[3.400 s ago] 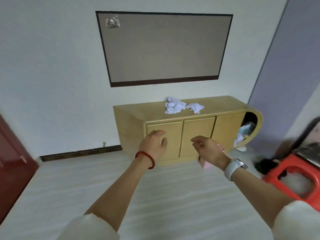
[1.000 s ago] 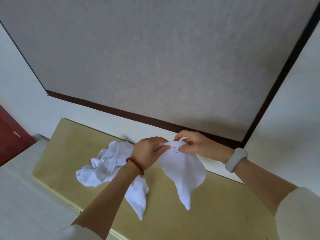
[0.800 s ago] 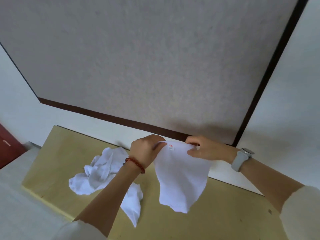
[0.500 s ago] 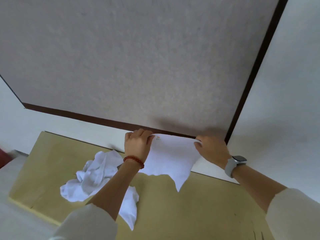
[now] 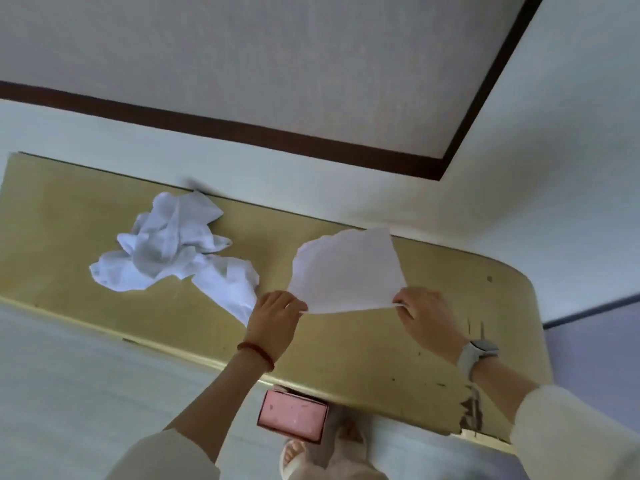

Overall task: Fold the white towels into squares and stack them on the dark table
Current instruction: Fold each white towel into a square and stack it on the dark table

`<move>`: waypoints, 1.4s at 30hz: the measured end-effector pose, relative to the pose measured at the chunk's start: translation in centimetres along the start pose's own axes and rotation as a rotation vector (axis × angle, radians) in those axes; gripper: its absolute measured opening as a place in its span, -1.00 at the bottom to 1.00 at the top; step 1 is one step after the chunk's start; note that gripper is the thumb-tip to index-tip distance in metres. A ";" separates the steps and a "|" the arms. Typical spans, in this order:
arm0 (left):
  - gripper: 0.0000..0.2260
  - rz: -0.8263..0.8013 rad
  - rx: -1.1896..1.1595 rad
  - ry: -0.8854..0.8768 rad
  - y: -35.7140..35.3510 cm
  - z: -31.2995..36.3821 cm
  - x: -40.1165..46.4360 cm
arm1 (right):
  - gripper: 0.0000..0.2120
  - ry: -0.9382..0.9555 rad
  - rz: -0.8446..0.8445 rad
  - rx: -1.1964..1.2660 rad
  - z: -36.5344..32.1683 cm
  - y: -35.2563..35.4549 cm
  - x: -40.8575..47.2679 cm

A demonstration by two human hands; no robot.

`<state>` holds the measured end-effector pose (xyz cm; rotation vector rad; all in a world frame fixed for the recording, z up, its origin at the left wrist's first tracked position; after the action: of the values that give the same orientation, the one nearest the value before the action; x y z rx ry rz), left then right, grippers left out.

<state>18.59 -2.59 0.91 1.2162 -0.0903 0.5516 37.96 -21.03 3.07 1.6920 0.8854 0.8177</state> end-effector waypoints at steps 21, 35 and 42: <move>-0.84 -0.137 -0.579 0.895 -7.2 -1.4 0.1 | -0.82 -0.709 -0.143 0.536 3.9 -8.6 -1.9; -0.86 -0.065 -0.431 0.910 -11.3 -5.2 1.0 | -0.88 -0.646 0.082 0.376 4.6 -13.5 -1.4; -0.89 -0.131 -0.306 0.840 -12.2 -5.6 1.5 | -0.86 -0.601 0.076 0.283 5.4 -14.5 -1.5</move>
<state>24.06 0.17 -11.07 0.6173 0.5926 0.8571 39.26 -21.73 -12.38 2.0690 0.5330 0.1990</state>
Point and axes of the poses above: each hand's wrist, its own x-axis towards the middle knuckle, its own y-axis out of the back of the hand, z = x × y, the point moved 2 cm from there along x, towards the middle knuckle, and after that the axes turned 6 degrees about -x, right-handed, at the moved point
